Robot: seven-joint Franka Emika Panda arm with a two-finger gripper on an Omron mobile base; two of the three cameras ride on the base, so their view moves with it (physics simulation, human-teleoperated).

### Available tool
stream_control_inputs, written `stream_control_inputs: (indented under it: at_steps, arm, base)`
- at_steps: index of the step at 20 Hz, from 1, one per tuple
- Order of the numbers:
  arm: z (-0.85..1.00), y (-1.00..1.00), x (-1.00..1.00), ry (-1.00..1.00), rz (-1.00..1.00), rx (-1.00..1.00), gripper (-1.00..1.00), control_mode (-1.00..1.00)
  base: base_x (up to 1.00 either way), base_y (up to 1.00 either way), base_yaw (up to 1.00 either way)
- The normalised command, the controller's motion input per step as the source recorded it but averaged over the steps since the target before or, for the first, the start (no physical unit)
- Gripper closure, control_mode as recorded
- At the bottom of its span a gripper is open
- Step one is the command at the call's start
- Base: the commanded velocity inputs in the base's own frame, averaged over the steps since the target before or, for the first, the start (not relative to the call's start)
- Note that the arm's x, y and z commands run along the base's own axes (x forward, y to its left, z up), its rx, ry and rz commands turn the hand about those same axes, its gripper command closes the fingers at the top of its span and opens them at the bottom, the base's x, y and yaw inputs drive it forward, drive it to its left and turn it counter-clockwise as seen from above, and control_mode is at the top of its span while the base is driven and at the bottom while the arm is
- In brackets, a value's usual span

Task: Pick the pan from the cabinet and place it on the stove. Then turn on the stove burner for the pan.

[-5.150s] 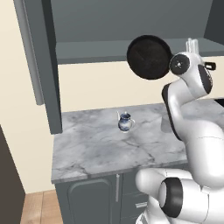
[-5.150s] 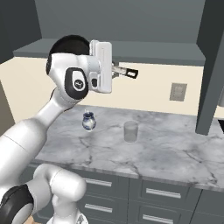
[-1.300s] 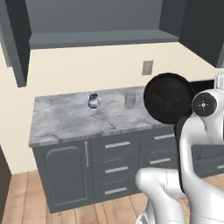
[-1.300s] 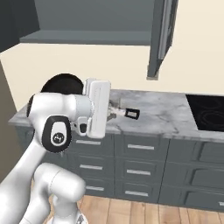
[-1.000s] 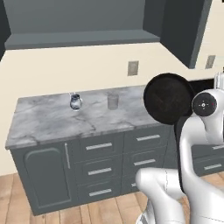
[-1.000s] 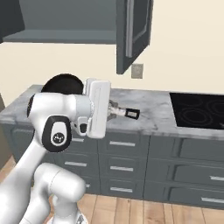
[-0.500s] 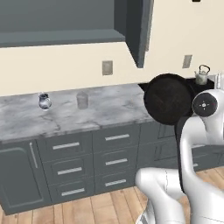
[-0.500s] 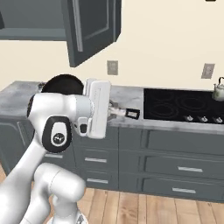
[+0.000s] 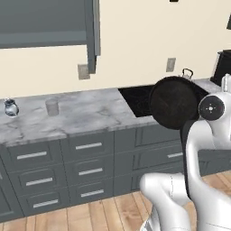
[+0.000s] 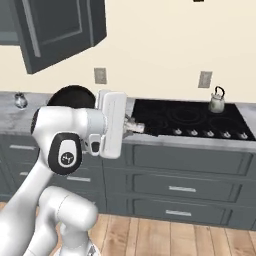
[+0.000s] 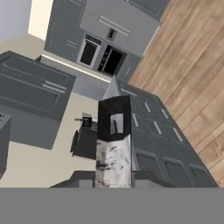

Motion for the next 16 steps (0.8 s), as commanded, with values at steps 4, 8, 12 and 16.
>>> stream_control_inputs:
  at_steps: [4, 8, 12, 16]
  arm:
    - [0.00, 0.00, 0.00, 0.00, 0.00, 0.00, 1.00, 1.00]
    - [0.00, 0.00, 0.00, 0.00, 0.00, 0.00, 1.00, 1.00]
    - [0.00, 0.00, 0.00, 0.00, 0.00, 0.00, 1.00, 1.00]
    - [0.00, 0.00, 0.00, 0.00, 0.00, 0.00, 1.00, 1.00]
  base:
    - [0.16, -0.65, 0.00]
    - [0.27, -0.55, 0.00]
    - [0.42, -0.51, 0.00]
    - [0.59, -0.33, 0.00]
